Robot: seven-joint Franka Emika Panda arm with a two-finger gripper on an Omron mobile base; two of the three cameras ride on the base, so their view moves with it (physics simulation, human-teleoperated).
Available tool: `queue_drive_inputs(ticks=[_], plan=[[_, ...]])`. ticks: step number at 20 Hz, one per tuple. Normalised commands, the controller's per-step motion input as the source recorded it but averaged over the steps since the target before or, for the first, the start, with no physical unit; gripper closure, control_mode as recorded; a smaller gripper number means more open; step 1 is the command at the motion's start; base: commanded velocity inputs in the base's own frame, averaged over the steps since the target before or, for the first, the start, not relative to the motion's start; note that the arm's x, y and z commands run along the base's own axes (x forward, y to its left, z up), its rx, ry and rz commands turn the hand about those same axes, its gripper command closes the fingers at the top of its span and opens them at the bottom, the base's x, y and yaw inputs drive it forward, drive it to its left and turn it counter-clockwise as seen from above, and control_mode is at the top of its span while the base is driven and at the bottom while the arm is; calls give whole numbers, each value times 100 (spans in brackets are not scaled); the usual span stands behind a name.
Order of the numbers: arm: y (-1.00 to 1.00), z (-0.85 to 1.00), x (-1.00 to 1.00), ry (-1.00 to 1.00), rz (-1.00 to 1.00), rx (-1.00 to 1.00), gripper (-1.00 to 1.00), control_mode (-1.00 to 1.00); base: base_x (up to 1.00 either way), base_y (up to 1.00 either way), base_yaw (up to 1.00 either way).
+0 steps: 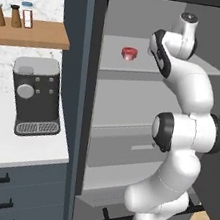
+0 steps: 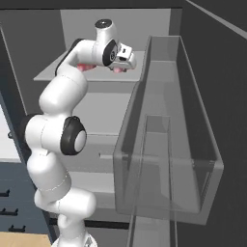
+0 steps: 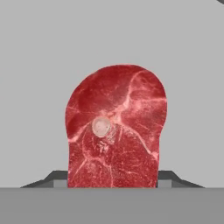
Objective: Place one lime and one steak in each tupperware on the nearby counter, to pack two identical lunches.
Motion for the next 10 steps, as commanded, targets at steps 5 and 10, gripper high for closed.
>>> queue_drive_inputs(ticks=[5, 10], plan=[[0, -1, -71, -23, 7, 0, 100, -100, 0, 0, 0], [1, 0, -100, -38, 16, 0, 100, -100, 0, 0, 0]])
